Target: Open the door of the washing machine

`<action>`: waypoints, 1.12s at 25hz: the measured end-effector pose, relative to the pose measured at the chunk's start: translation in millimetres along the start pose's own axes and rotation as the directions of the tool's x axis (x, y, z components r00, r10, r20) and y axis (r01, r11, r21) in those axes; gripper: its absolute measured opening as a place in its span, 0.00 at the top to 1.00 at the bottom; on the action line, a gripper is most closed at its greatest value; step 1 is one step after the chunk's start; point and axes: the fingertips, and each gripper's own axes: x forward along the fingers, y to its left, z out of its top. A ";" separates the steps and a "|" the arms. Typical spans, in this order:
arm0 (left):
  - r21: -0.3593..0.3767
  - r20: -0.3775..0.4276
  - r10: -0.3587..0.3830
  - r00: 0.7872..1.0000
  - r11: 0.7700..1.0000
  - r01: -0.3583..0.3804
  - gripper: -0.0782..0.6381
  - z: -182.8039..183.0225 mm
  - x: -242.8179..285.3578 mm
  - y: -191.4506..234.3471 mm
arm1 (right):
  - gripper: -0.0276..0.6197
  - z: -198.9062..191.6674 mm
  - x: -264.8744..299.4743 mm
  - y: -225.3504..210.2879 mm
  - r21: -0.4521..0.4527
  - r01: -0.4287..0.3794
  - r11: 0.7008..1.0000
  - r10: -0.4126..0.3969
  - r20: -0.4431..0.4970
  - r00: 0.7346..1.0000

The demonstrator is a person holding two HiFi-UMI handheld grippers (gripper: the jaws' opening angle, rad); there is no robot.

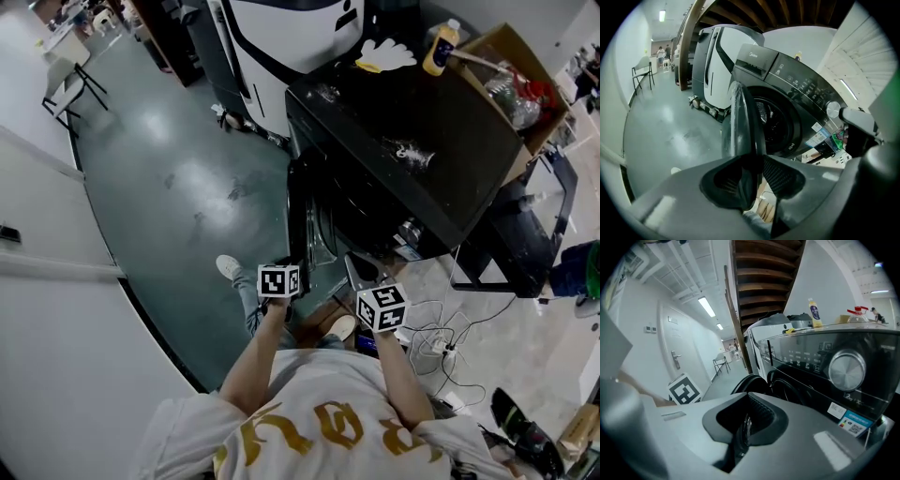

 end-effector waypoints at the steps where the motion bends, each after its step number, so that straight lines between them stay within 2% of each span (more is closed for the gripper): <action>1: 0.001 -0.015 -0.010 1.000 1.000 0.010 0.69 -1.0 -1.1 3.7 | 0.92 1.3 1.2 3.9 -0.004 -0.014 1.000 0.014 0.004 1.000; 10: -0.010 -0.066 -0.020 0.998 1.000 0.020 0.69 -4.4 -13.4 33.1 | 0.92 -2.1 11.6 15.8 -0.011 -0.045 0.999 0.045 -0.026 0.999; 14: -0.015 -0.083 0.011 0.996 1.000 -0.012 0.69 -5.3 -20.5 52.1 | 0.92 -1.6 18.9 17.5 -0.005 -0.059 0.998 0.058 -0.028 0.998; 23: 0.046 -0.172 0.081 0.982 0.996 -0.074 0.69 1.2 -38.2 98.6 | 0.92 -3.8 34.5 27.1 0.007 -0.097 0.995 0.098 -0.052 0.994; 28: 0.084 -0.183 0.125 0.975 0.990 -0.111 0.69 5.4 -46.4 116.9 | 0.92 -5.4 40.1 30.7 0.008 -0.111 0.994 0.112 -0.066 0.992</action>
